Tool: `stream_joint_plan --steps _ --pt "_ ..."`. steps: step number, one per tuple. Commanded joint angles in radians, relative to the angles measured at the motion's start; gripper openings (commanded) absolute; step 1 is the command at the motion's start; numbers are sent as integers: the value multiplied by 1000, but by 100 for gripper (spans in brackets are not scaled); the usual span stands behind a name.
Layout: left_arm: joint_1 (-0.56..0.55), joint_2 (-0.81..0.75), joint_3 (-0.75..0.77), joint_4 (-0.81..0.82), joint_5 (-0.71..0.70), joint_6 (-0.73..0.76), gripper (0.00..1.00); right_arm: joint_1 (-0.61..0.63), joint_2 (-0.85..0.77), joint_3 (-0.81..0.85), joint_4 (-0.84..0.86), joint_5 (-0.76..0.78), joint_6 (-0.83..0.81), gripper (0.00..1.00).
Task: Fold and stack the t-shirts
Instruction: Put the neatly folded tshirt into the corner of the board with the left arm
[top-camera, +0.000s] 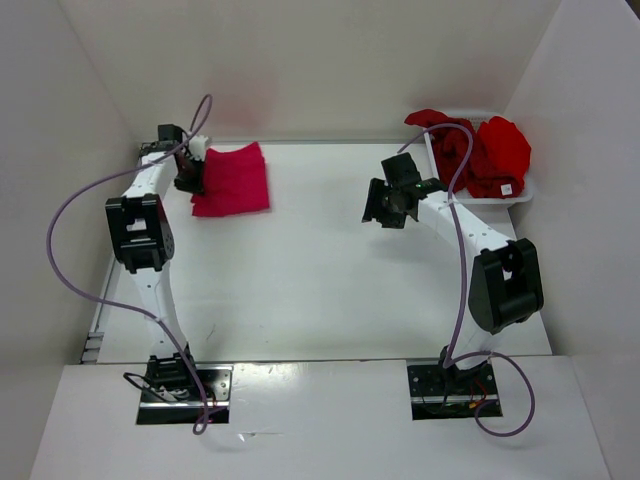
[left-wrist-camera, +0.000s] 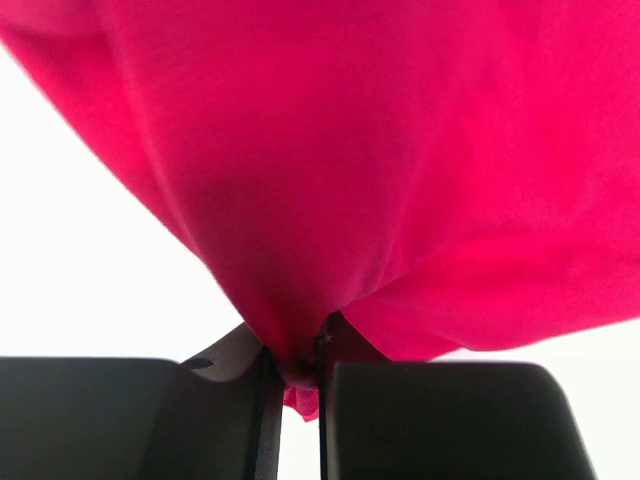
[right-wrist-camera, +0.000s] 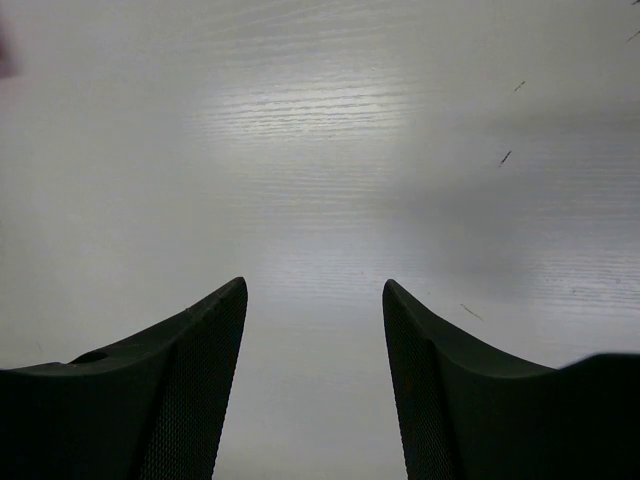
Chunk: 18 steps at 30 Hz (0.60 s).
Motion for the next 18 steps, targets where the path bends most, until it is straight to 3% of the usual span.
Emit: stream_joint_plan --steps 1,6,12,16,18 --pt "34 55 59 14 -180 135 0 -3 -55 1 -4 21 -13 62" --pt "97 129 182 -32 -182 169 0 -3 -55 10 -24 21 -13 62" --pt "157 187 268 -64 -280 252 2 -3 -55 20 -24 30 -22 62" --pt "220 248 409 -115 -314 243 2 -3 -55 20 -24 30 -22 62" --pt "238 316 558 -196 -314 233 2 -3 -46 20 -24 30 -22 62"
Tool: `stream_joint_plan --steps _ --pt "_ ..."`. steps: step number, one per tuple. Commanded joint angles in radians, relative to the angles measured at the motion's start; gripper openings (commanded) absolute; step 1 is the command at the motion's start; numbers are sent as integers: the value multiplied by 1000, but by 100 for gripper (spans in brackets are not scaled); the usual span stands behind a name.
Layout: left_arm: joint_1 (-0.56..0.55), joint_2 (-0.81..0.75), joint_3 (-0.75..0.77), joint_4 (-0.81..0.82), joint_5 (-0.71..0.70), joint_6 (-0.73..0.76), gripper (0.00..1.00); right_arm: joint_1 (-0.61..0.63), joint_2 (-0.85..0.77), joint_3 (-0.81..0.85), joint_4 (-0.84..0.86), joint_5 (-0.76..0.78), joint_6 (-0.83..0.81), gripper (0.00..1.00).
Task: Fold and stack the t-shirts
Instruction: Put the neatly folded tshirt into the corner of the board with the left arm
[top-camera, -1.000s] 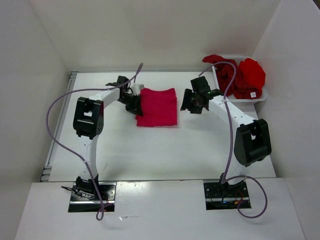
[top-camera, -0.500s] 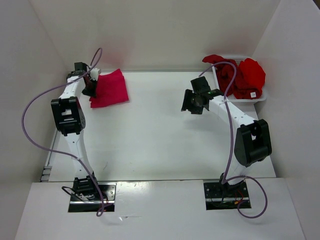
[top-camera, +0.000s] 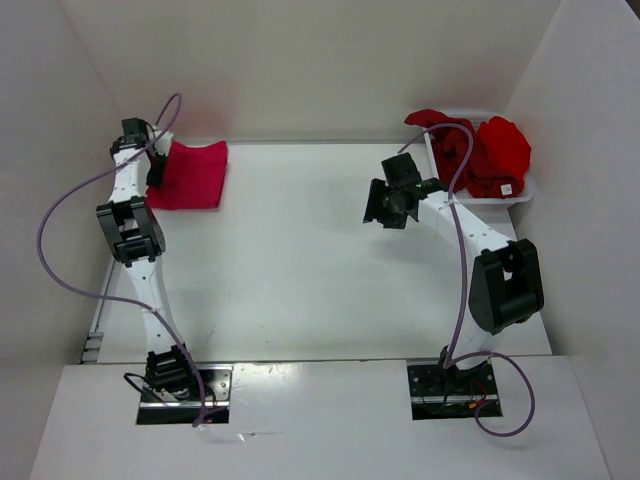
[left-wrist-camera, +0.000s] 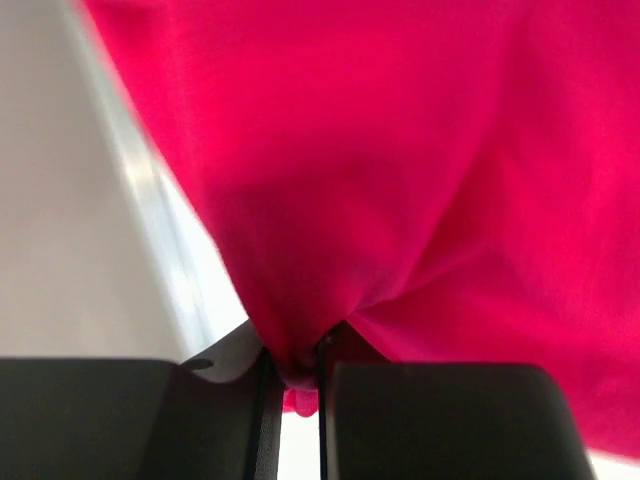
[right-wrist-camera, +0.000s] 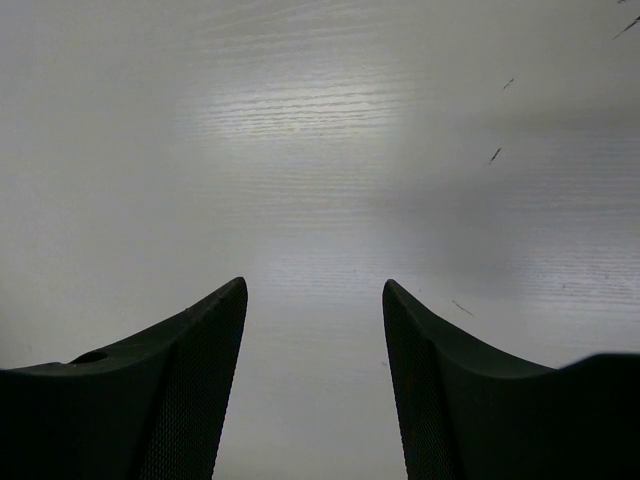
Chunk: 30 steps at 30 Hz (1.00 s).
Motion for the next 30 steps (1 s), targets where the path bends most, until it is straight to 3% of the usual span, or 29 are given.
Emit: stream_joint_plan --steps 1,5,7,8,11,12,16,25,30 --pt "71 82 189 -136 -67 21 3 -3 -42 20 -13 18 -14 62" --pt "93 198 406 -235 -53 1 3 -3 -42 20 -13 18 -14 62" --pt "102 258 545 -295 -53 -10 9 -3 -42 20 -13 18 -14 62" --pt "102 279 599 -321 -53 -10 17 -3 -42 20 -13 18 -14 62" --pt "92 355 754 -408 -44 -19 60 -3 -42 20 -13 18 -14 62" --pt "92 341 744 -409 -56 -19 73 -3 -42 20 -13 8 -14 62" --pt "92 320 780 -438 11 -76 91 -3 -42 20 -13 -2 -14 62" --pt "29 183 780 -428 48 -85 96 -3 -42 20 -13 -11 -14 62" --pt "-10 102 780 -494 215 -74 96 -3 -53 20 -13 11 -14 62"
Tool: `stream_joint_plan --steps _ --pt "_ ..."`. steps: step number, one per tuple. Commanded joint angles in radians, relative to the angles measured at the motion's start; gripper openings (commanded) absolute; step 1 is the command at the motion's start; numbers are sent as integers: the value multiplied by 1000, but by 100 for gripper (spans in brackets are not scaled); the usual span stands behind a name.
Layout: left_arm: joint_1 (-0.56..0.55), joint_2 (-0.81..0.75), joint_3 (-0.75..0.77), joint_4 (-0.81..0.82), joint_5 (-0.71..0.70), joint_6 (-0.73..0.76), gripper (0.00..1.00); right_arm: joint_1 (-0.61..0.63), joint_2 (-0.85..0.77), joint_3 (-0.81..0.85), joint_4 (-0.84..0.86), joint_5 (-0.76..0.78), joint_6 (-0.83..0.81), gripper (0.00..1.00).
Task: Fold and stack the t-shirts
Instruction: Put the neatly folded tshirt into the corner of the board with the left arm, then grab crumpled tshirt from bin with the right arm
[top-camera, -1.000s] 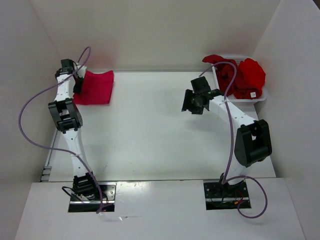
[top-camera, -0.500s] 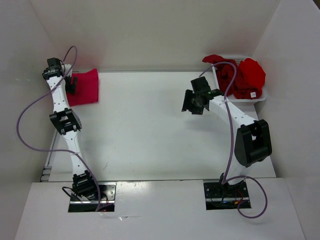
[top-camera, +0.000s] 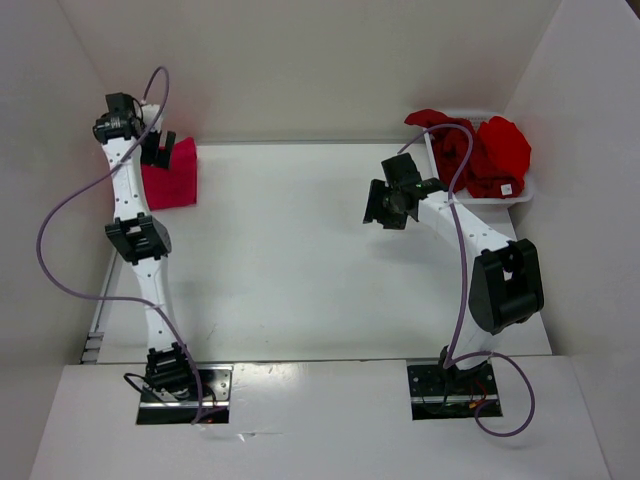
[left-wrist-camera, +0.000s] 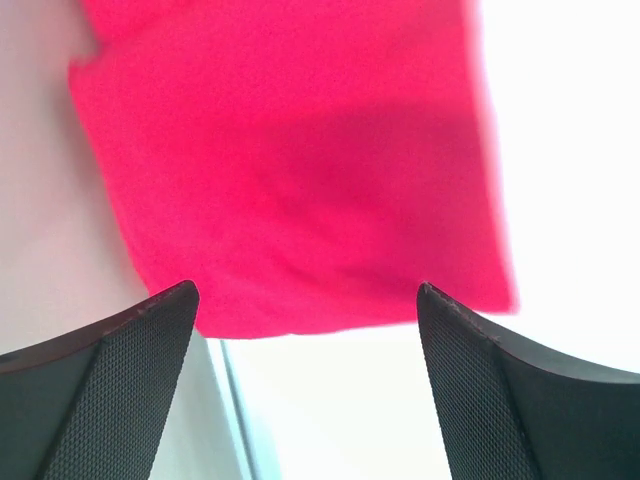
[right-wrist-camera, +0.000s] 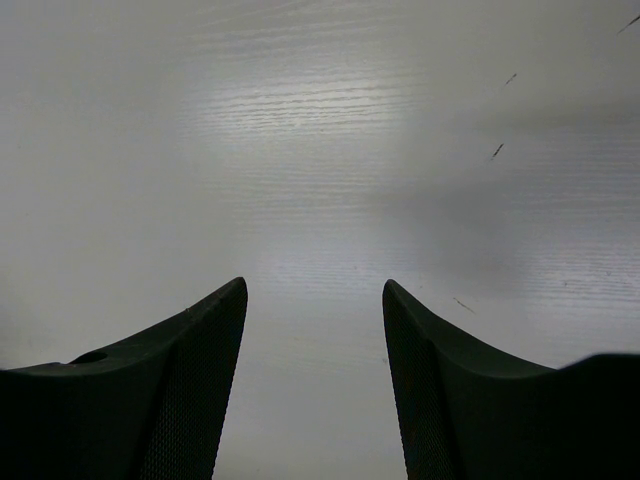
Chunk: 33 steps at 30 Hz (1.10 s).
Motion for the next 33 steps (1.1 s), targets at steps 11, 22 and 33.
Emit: stream_joint_plan --steps 11,22,33 --pt "-388 -682 -351 -63 551 -16 99 -32 -78 145 -37 259 -14 66" --pt "-574 -955 -1211 328 676 -243 99 -240 187 490 -33 608 76 69" --pt "-647 -1037 -1427 455 410 -201 99 -340 462 773 -92 928 91 75"
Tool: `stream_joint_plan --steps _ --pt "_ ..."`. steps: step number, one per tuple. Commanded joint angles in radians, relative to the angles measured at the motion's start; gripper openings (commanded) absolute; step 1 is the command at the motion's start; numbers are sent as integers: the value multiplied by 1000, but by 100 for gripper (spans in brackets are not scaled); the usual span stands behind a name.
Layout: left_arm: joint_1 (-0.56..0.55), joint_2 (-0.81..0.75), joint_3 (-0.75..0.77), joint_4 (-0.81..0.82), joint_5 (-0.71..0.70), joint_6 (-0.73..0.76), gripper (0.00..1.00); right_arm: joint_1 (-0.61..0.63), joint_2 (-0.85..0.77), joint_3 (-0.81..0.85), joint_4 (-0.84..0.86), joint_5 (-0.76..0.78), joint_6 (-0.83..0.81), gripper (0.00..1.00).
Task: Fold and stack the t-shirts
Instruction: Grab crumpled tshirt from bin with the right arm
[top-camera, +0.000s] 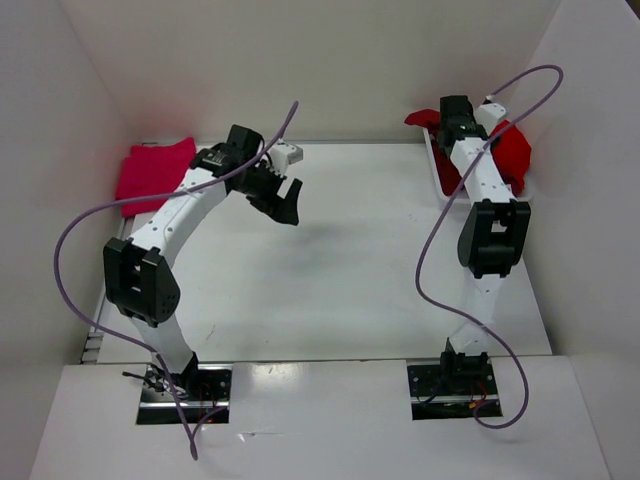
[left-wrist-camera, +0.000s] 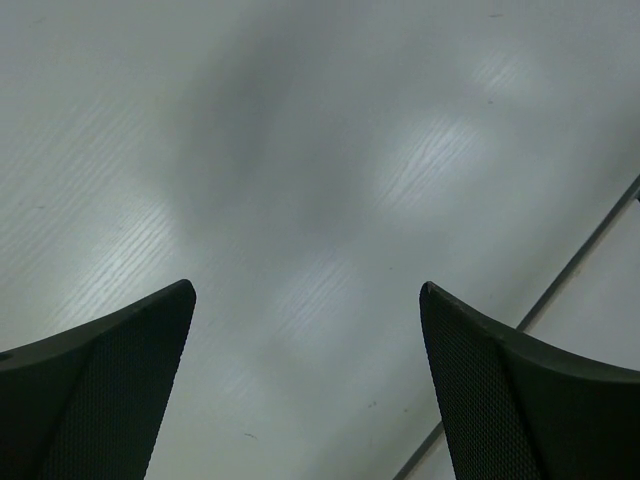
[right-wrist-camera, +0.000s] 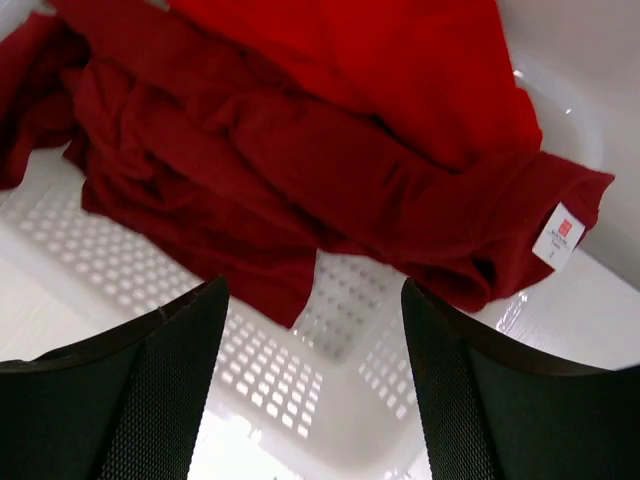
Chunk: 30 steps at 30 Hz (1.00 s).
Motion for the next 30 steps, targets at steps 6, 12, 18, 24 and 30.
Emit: stream_joint_plan --steps 6,12,18,24,30 --pt "26 11 3 56 -36 9 99 -75 203 311 -135 184 47 75" --pt "46 44 12 47 -16 9 99 -75 352 516 -270 169 33 75" --pt "56 63 23 47 4 9 99 -86 431 564 -416 106 114 75" --pt "56 63 23 47 13 9 99 -86 383 456 -332 -7 89 57" --pt "56 54 23 38 4 18 99 -86 328 388 -277 -17 58 0"
